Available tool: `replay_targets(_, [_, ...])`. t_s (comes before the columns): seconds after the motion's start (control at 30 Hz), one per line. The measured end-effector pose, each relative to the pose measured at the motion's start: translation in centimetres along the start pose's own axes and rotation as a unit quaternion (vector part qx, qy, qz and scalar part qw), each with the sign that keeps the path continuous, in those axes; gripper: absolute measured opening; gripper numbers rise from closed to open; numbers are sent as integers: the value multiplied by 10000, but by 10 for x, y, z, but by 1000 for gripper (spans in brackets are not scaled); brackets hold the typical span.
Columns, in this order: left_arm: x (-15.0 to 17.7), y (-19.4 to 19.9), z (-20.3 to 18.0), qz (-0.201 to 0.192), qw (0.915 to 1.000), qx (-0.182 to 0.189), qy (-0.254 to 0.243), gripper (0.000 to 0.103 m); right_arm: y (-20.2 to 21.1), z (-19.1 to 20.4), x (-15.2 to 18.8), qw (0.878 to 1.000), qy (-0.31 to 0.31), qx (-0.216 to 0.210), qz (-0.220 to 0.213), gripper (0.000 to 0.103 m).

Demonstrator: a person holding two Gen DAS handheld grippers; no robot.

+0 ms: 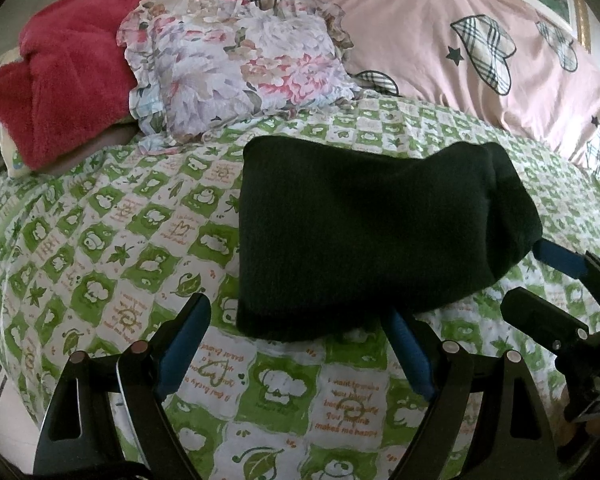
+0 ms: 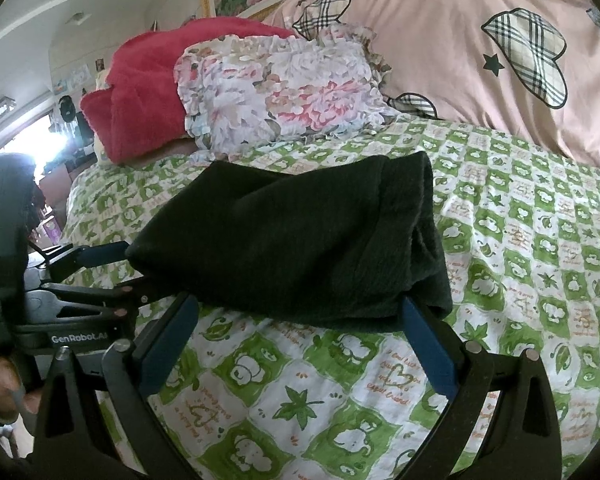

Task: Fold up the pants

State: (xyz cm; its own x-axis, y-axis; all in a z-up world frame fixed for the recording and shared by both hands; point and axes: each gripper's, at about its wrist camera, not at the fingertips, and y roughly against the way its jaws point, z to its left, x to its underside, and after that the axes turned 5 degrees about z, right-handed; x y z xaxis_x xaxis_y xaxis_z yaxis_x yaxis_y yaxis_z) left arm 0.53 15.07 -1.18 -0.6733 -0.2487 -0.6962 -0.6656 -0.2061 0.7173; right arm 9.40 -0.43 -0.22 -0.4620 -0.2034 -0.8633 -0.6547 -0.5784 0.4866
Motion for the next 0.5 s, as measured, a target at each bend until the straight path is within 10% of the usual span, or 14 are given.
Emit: replay_targets(0.5, [-14,2,-1,6,10000,68,57,87,10,-11,-7,9996,-180,194,-120,100])
